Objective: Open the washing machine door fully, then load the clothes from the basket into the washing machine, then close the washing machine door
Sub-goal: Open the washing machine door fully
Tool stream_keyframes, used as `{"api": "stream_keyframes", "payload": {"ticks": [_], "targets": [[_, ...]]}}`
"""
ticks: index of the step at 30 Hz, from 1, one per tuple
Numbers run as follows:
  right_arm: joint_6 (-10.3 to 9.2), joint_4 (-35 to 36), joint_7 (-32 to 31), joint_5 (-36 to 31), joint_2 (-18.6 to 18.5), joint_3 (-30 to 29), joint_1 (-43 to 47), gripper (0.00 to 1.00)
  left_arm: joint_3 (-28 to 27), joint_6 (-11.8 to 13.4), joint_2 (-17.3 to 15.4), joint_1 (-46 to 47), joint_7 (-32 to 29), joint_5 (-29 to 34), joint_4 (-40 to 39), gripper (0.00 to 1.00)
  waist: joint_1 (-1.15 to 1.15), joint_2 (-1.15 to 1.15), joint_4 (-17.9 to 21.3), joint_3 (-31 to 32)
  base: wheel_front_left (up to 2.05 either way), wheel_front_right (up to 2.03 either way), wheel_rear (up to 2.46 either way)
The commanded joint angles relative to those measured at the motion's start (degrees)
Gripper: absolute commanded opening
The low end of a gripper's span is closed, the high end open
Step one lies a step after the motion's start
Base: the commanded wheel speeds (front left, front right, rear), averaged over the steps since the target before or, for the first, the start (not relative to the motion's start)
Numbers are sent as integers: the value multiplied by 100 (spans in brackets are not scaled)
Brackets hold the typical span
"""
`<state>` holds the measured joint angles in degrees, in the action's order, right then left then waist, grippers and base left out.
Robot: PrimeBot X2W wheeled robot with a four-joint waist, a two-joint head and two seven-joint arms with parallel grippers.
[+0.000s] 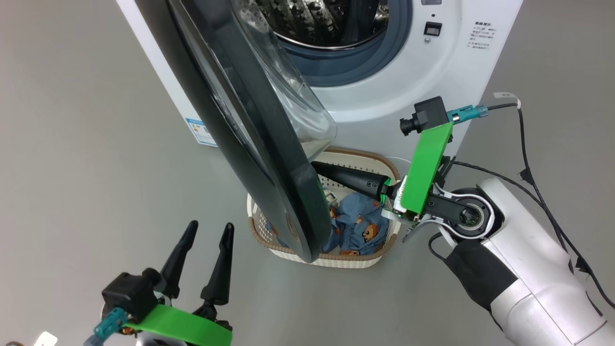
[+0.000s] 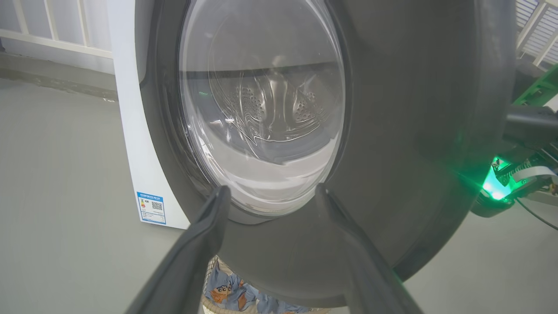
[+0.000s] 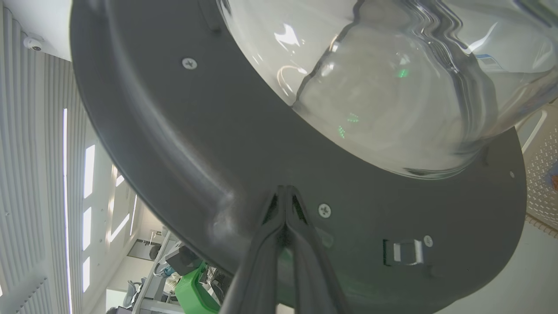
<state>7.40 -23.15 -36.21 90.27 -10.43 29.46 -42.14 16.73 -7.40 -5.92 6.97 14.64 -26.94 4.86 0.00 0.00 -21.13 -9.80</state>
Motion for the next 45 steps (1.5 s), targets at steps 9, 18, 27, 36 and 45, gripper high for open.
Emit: {"api": "stream_keyframes", "payload": {"ticks": [9,18,27,36,45], "targets": [[9,140,413,-187,28,-10,283,100,-145,-9,-306,81,36,-189,-93,100,0,0,288,196,0,0,0],[9,279,788,-241,-287,-102,660,100,-151,-9,-562,64,36,-425,-83,100,0,0,665,360,0,0,0],[9,469,1157,-219,-699,-204,1311,100,-219,-9,-734,-123,36,-499,-115,100,0,0,1018,593,0,0,0],[9,619,1562,-357,-1138,-191,1928,100,-381,-9,-808,-423,36,-515,-161,100,0,0,1324,825,0,0,0],[9,714,2335,-673,-1508,-101,2362,100,-447,-9,-838,-569,36,-512,-175,100,0,0,1537,915,0,0,0]]}}
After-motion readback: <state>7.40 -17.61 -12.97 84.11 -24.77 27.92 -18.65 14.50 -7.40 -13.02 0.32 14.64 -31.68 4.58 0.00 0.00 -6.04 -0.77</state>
